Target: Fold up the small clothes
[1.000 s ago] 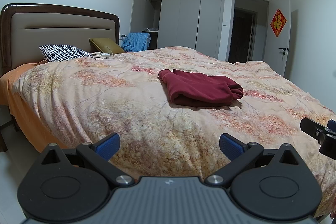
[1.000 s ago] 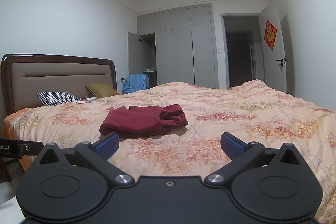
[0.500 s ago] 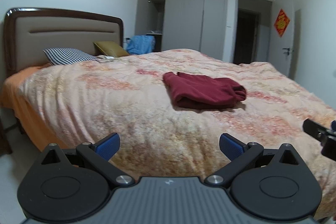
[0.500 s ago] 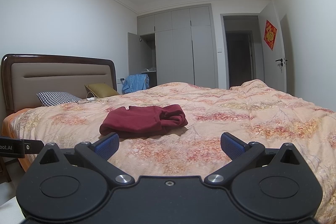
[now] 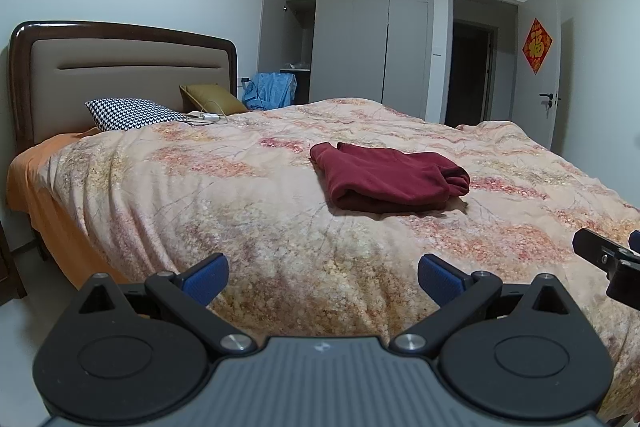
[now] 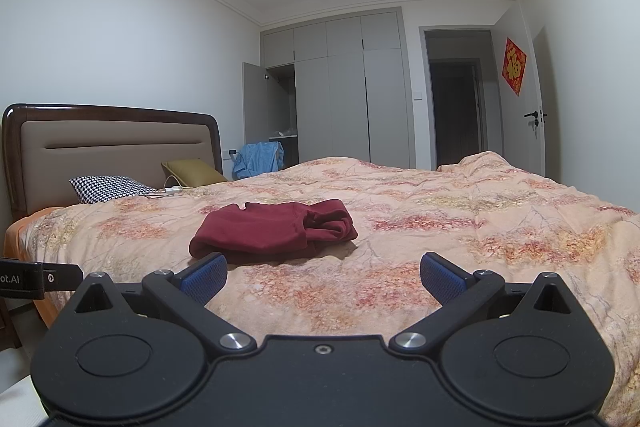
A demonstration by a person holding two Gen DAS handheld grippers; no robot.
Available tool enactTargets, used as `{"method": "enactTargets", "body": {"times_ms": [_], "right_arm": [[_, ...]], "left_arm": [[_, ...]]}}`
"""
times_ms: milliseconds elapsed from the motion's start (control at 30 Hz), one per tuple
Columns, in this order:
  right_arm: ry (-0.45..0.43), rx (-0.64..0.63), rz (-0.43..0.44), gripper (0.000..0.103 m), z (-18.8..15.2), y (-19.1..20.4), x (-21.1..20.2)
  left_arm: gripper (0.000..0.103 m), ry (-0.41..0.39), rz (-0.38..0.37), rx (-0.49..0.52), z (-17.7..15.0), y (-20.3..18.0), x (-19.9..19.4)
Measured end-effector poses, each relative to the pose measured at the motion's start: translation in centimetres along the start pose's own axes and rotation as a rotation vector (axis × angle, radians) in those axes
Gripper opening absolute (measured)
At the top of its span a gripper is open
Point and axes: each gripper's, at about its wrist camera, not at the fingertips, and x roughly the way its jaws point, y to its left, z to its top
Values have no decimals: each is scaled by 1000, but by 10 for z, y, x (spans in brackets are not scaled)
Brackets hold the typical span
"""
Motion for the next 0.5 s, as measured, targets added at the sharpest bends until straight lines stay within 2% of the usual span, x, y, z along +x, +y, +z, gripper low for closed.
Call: {"method": "enactTargets", "body": {"times_ms": [500], "right_arm": [[0, 2, 0, 103, 0, 0, 0]], "left_arm": [[103, -2, 9, 9, 0, 0, 0]]}}
